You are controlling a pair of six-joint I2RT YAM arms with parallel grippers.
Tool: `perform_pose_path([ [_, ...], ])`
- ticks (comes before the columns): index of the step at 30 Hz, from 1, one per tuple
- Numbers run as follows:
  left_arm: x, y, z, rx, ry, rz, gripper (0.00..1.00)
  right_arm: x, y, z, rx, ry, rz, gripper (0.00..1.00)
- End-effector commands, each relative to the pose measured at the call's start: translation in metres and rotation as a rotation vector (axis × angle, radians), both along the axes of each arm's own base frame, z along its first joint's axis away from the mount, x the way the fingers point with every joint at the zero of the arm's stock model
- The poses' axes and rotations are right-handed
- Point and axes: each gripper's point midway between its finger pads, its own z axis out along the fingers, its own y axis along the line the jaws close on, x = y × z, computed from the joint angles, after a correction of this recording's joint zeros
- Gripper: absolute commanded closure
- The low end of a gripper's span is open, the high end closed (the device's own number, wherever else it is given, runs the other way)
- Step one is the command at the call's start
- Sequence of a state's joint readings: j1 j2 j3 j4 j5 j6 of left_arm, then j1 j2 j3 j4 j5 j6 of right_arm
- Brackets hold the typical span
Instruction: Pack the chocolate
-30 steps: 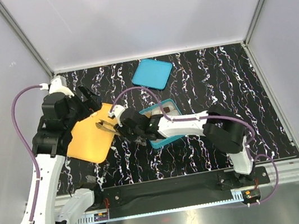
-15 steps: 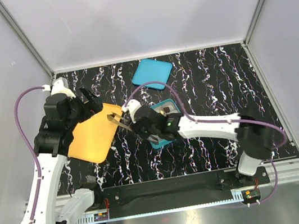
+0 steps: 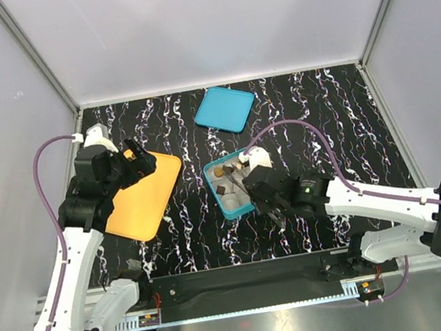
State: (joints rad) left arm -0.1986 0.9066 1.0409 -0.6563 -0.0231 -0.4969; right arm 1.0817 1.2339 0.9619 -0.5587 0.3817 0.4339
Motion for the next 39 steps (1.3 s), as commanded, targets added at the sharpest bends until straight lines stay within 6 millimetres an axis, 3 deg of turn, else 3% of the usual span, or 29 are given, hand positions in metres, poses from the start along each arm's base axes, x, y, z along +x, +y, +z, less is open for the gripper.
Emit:
perform_pose_path([
  [1,0.003,-0.007,0.006,-0.023,-0.055,-0.042,0.01,-0.006,-0.021,-0.002,-0.006,0.018,-0.097,0.59],
  [10,-0.001,-0.008,0.004,-0.029,-0.053,-0.048,0.01,-0.008,-0.031,-0.022,-0.070,0.055,-0.141,0.59],
  [24,0.000,-0.009,0.001,-0.033,-0.049,-0.050,0.01,-0.013,-0.023,-0.027,-0.037,0.086,-0.127,0.55],
  [33,0.000,-0.009,0.001,-0.030,-0.048,-0.050,0.01,-0.008,-0.020,-0.017,-0.021,0.056,-0.117,0.52],
  [39,0.000,-0.010,0.006,-0.032,-0.060,-0.061,0.01,0.005,-0.019,0.009,-0.037,-0.015,-0.116,0.51],
])
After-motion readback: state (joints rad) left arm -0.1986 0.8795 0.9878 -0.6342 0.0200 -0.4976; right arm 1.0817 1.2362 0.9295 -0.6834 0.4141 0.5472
